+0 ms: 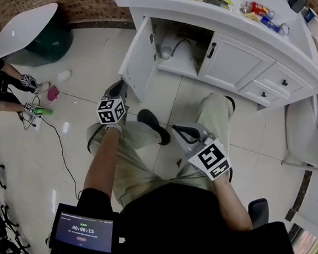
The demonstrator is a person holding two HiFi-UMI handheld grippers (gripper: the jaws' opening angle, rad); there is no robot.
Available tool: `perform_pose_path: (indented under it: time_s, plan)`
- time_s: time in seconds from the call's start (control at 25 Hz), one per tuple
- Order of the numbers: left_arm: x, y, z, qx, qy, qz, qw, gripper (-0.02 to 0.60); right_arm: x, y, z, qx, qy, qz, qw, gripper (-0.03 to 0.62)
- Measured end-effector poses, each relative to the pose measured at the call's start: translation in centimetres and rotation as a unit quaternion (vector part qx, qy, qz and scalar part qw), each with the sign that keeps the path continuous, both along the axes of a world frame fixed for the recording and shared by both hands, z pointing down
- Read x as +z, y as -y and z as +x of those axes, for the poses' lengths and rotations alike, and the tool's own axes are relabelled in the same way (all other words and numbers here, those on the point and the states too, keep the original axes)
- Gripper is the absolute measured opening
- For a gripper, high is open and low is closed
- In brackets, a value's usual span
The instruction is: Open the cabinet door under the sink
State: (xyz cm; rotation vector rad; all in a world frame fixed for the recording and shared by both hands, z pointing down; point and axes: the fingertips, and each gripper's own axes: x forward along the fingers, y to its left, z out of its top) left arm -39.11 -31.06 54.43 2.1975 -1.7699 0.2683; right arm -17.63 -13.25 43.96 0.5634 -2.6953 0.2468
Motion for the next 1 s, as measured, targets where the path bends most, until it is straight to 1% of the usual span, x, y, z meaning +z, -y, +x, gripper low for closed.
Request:
perform_pose_path:
  time_s: [0.2, 0.28, 0.32, 0.52, 0.72, 0.88, 1.0]
  plan:
    - [0.0, -0.6, -0.4, -0.007, -0.005, 0.005, 1.0, 0.037, 0.1, -0.1, -0.1, -0.003, -0.003, 0.002, 1.0, -0.009]
    - [0.1, -1.2, -0.7, -0.011, -0.013, 0.007, 0.9998, 0.015, 0.1, -0.1, -0.1, -0.003, -0.003, 0.003, 1.0, -0.009]
    - [0.1, -1.6, -0.7, -0.011, -0.017, 0.008, 0.9998, 0.015, 0.1, -0.1, -0.2, -0.003, -0.003, 0.003, 1.0, -0.009]
    - [-1.6, -3.7, -0.3, -0.008, -0.026, 0.034, 0.9991, 0.015, 0.3, -0.3, -0.1, -0.003, -0.005, 0.002, 1.0, -0.009]
    - [-5.2, -5.8, 2.0, 0.007, -0.045, 0.072, 0.9964, 0.015, -0.4, -0.6, -0.1, -0.002, 0.0, 0.007, 1.0, -0.009]
    - [-8.3, -7.5, 5.0, 0.029, -0.072, 0.1, 0.992, 0.015, -0.8, -1.1, 0.3, 0.0, 0.002, 0.012, 1.0, -0.009]
    - [-10.7, -9.3, 7.4, 0.046, -0.084, 0.115, 0.9887, 0.015, -1.5, -1.7, 1.3, 0.007, 0.004, 0.019, 1.0, -0.009]
